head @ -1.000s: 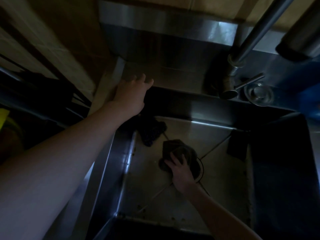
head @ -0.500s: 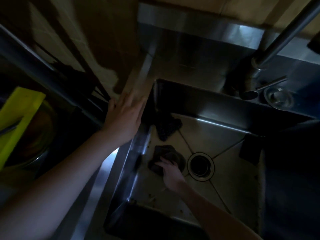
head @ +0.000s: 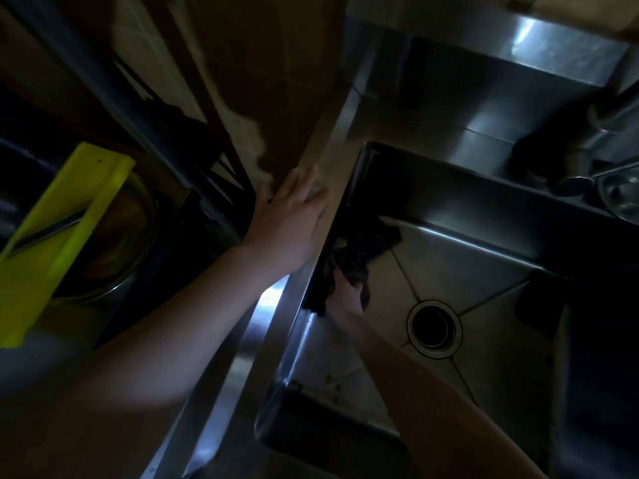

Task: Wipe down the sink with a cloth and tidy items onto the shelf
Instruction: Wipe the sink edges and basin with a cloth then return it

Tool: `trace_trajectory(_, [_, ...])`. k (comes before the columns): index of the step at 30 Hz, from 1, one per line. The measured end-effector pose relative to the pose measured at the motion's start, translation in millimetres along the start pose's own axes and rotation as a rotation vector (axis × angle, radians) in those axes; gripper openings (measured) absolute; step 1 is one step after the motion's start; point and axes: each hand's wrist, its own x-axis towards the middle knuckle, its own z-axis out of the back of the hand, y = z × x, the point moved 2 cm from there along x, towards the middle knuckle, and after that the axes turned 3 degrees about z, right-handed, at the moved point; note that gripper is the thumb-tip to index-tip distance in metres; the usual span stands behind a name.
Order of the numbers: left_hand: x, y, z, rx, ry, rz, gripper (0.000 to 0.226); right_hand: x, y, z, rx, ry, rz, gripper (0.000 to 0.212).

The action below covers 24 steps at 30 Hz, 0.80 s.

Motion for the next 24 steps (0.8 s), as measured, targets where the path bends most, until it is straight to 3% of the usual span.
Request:
trace_trajectory(4, [2.7, -0.2, 0.9, -0.032, 0.032, 0.016, 0.05, -41.6, -13.7, -14.4, -0.153, 0.123, 0.132, 0.055])
trace_trajectory(8, [2.6, -2.8, 2.8, -0.024, 0.052, 0.01, 0.049, -82.0, -26.6, -27.6, -0.487, 0.374, 0.353, 0.044])
trace_trajectory(13, [2.2, -2.8, 4.0, -0.022, 0.046, 0.006, 0.046, -103.6, -42.0, -36.4, -0.612, 0.531, 0.533, 0.044])
trace_trajectory(16, [2.4, -3.0, 1.9, -0.014, 0.039, 0.01, 0.045, -90.3, -53.6, -33.4, -0.63, 0.43, 0.555, 0.039])
trace_trajectory(20, [-0.8, -4.2, 0.3, -0.033, 0.007, 0.011, 0.044, -65.6, -59.4, -19.2, -0.465, 0.233, 0.295, 0.052])
trace_trajectory(24, [-18.1, -9.4, 5.3, -0.074, -0.064, -0.023, 0.046, -42.6, -41.7, -2.8, -0.355, 0.106, 0.224, 0.061])
